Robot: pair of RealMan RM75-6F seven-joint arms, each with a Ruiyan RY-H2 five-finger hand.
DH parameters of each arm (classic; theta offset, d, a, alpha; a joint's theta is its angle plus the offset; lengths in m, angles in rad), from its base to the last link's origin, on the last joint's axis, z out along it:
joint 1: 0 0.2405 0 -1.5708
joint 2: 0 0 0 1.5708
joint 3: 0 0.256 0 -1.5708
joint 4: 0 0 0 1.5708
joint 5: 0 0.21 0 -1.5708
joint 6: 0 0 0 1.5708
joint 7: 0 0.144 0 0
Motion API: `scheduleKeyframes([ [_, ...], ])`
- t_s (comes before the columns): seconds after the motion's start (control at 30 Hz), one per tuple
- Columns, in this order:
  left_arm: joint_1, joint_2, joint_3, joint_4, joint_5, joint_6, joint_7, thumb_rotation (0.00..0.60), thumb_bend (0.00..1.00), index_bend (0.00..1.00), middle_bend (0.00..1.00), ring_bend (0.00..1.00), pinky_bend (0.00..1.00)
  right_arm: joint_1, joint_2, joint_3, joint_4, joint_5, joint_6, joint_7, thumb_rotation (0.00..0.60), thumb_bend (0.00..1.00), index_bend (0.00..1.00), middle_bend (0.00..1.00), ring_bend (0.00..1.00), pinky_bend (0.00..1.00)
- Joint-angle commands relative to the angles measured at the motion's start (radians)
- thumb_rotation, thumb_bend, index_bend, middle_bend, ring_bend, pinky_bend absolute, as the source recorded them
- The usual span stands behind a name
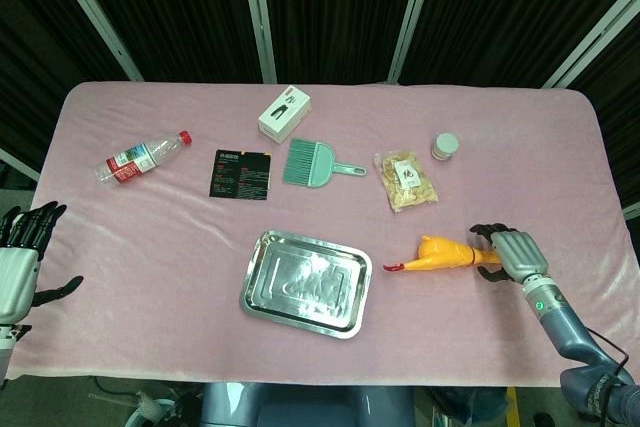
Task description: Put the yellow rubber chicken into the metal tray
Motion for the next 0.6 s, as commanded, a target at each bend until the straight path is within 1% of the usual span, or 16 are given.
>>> scheduleKeyframes([
  [0.03, 0.003, -0.002, 0.003, 0.0, -0.003, 0.0, 0.002, 0.6, 0.0, 0.08, 0.07, 0.09, 0.04, -0.006, -0.027, -0.007, 0.041, -0.016, 0.019, 0.035, 0.6, 0.33, 0.3, 0.3, 0.24, 0.27],
  [0.23, 0.005, -0.004, 0.006, 0.001, -0.012, -0.003, 0.003, 0.6, 0.0, 0.08, 0.07, 0.09, 0.04, -0.007, -0.057, -0.016, 0.091, -0.034, 0.029, 0.072, 0.6, 0.33, 0.32, 0.31, 0.25, 0.27],
  [0.33, 0.007, -0.004, 0.005, 0.003, -0.015, -0.001, 0.001, 0.6, 0.0, 0.08, 0.07, 0.09, 0.04, -0.008, -0.069, -0.02, 0.102, -0.043, 0.038, 0.084, 0.6, 0.33, 0.33, 0.33, 0.26, 0.3],
  [0.43, 0.008, -0.005, 0.005, 0.005, -0.017, 0.001, -0.001, 0.6, 0.0, 0.08, 0.07, 0.09, 0.04, -0.013, -0.085, -0.021, 0.112, -0.053, 0.062, 0.094, 0.6, 0.33, 0.38, 0.37, 0.3, 0.34],
  [0.6, 0.009, -0.009, 0.005, 0.011, -0.016, 0.003, -0.007, 0.6, 0.0, 0.08, 0.07, 0.09, 0.04, -0.025, -0.123, -0.013, 0.14, -0.075, 0.131, 0.125, 0.6, 0.33, 0.46, 0.42, 0.36, 0.4],
])
